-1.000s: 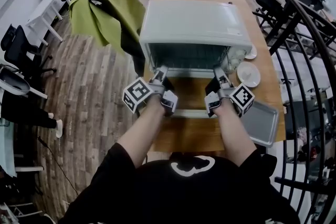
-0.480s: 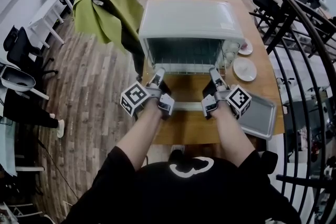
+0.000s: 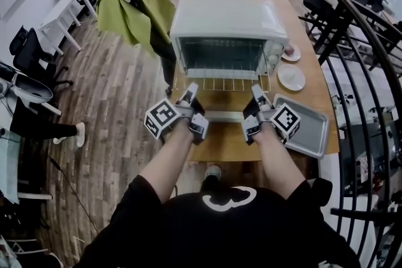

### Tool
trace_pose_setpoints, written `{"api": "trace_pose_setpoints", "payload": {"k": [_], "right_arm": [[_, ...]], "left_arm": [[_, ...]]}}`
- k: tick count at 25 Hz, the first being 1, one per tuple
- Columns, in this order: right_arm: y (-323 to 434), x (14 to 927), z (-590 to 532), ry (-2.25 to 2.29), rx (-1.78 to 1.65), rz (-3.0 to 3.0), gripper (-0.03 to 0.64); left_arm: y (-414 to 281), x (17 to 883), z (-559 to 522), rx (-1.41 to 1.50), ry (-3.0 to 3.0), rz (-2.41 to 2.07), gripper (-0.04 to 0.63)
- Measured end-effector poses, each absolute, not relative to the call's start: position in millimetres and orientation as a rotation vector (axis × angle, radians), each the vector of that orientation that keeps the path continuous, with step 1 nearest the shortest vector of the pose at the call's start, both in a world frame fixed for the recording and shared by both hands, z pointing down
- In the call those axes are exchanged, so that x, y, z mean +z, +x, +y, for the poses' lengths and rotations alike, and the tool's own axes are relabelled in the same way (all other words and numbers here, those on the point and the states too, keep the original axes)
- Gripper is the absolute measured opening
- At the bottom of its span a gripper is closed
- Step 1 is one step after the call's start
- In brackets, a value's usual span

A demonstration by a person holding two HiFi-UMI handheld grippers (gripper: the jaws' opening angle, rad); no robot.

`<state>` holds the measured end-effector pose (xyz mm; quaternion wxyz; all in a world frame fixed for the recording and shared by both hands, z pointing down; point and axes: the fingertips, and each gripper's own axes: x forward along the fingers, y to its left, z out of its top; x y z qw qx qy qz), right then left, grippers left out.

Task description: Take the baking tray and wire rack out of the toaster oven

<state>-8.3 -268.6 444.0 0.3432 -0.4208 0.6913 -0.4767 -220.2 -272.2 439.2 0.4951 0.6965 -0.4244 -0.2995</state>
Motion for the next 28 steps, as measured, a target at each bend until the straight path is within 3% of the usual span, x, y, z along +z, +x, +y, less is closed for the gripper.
{"api": "trace_pose_setpoints", "payload": {"k": [15, 28], "right_arm": [[2, 442, -178, -1.099, -1.199, 1.819, 0.026], [105, 422, -100, -1.207, -1.101, 1.728, 0.026]], "left_arm": [[-210, 440, -181, -0.714, 1.718, -1.013, 0.034], [-103, 423, -132, -0.62, 1.786, -0.864, 0.035]]}}
